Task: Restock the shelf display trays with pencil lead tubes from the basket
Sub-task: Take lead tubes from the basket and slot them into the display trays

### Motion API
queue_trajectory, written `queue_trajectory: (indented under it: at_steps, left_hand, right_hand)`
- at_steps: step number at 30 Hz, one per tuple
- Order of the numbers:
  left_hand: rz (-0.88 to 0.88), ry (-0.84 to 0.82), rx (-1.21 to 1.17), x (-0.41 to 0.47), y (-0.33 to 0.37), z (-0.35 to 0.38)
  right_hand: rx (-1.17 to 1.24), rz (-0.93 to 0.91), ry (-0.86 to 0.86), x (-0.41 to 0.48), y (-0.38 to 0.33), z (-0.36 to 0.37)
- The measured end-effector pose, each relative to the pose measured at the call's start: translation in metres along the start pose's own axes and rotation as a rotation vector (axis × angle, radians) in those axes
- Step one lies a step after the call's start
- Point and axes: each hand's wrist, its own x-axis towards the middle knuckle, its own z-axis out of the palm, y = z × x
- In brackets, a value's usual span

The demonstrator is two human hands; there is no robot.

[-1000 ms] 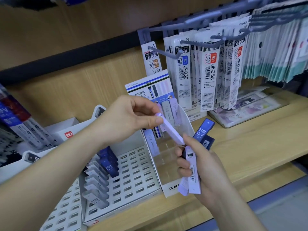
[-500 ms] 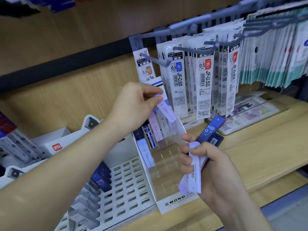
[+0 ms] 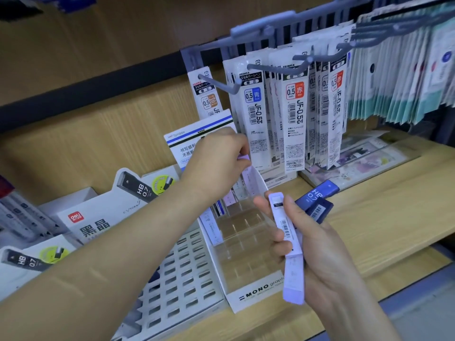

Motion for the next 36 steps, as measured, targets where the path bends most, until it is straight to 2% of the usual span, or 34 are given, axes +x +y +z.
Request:
queue_trajectory:
  at_steps: [3, 5, 7, 9, 11, 15, 18, 22, 25, 29, 33, 36]
  left_hand:
    - [0.012, 0.056, -0.043, -0.008, 0.004, -0.002]
    - [-0.004, 0.077, -0.217, -0.024, 0.013, -0.012]
    - [-0.049, -0.058, -0.415, -0.044, 0.022, -0.022]
    - [-0.081, -0.201, -0.499, -0.059, 0.028, -0.026]
    - [-0.119, -0.243, -0.553, -0.068, 0.027, -0.024]
    - [-0.256, -0.216, -0.917, -0.074, 0.017, -0.03]
    - [-0.369, -0.09, -1.015, -0.072, 0.003, -0.039]
    - [-0.429, -0.133, -1.121, -0.073, -0.001, -0.047]
    - [-0.476, -0.099, -1.104, -0.072, -0.003, -0.042]
    - [-0.489, -0.034, -1.016, -0.064, -0.004, -0.045]
    - [-0.448, 0.1, -0.789, -0.043, -0.008, -0.053]
    - [-0.367, 0.093, -0.625, -0.028, -0.012, -0.051]
  right_hand:
    - [-0.028, -0.018, -0.001, 0.0, 0.0, 0.0]
    - [-0.026, -0.01, -0.02, -0.001, -0.001, 0.0]
    - [-0.033, 0.004, -0.058, -0.002, -0.002, 0.002]
    - [-0.027, 0.015, -0.096, -0.003, -0.001, 0.004]
    - [-0.023, 0.004, -0.121, -0.002, 0.002, 0.007]
    - [-0.136, 0.012, -0.167, -0.001, 0.006, 0.006]
    - [-0.265, 0.022, -0.196, -0.002, 0.005, 0.001]
    - [-0.409, -0.124, -0.114, 0.0, 0.005, 0.001]
    - [-0.45, -0.234, -0.02, 0.004, 0.007, 0.0]
    - [-0.412, -0.223, 0.063, 0.003, 0.006, 0.001]
    - [-0.313, -0.202, 0.122, 0.003, 0.0, -0.003]
    - [-0.266, -0.204, 0.173, 0.004, -0.003, -0.005]
